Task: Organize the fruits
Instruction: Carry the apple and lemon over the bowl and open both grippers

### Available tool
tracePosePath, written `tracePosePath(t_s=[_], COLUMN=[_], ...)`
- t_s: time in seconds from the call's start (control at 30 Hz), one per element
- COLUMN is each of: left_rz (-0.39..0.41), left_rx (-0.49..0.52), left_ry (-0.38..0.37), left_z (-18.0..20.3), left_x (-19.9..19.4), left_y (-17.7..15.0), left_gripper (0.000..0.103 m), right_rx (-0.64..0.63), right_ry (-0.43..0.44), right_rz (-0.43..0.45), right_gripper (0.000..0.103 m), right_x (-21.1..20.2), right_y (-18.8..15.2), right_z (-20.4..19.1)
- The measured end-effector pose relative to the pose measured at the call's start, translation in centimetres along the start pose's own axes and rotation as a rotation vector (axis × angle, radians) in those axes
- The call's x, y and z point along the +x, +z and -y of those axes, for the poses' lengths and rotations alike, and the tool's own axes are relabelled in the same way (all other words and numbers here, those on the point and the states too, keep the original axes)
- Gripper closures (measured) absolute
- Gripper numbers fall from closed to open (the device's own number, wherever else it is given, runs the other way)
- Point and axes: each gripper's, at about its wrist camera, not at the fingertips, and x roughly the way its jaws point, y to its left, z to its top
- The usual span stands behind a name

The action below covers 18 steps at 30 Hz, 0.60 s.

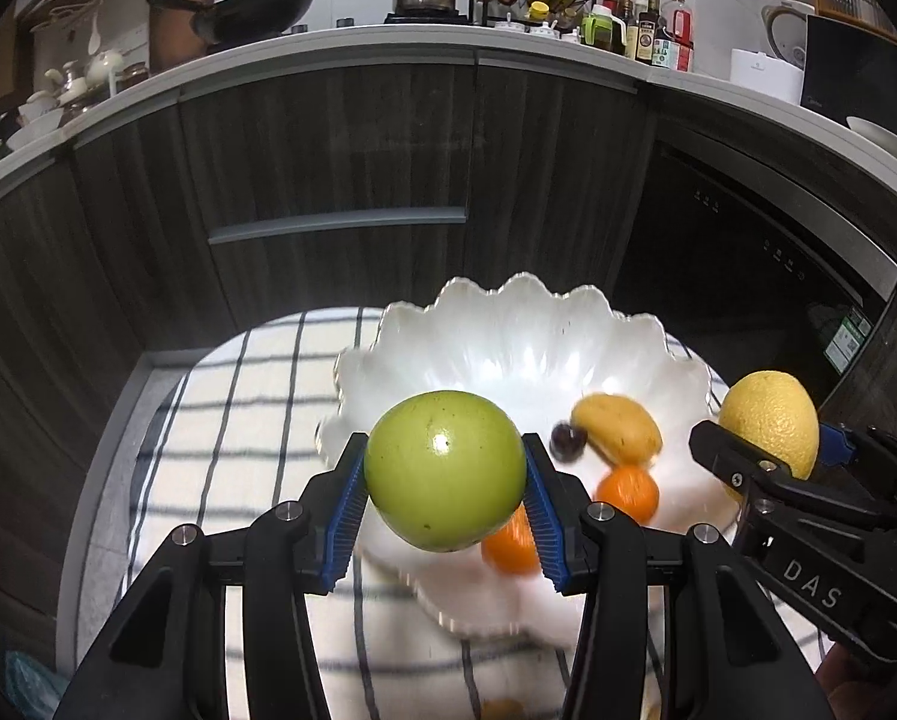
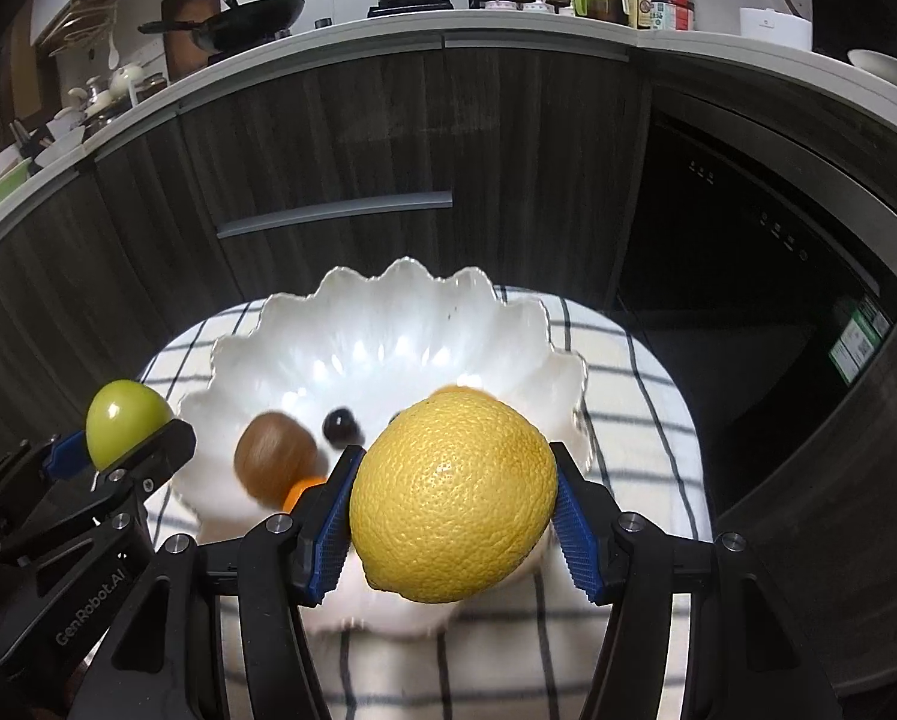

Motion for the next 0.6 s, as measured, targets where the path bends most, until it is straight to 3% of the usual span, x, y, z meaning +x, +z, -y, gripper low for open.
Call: tracePosePath(t_s=[0.23,0.6], left_rz=[-0.028,-0.142], left_rx=[0.018,0.016], left_ry=[-0.011,-0.022], left_z=[-0.5,-1.2], left_x=[4.2,10.9], left_y=[3.0,5.2], left_gripper=[0.055,0.055], right_rx=[-0.011,-0.041], right_ry=[0.009,-0.002], right_rz=[-0.041,-0.139], right_gripper=[0.043,0.044], right_x=[4.6,11.7], right_y=[3.2,5.8], right_z=[-0.2,-0.8])
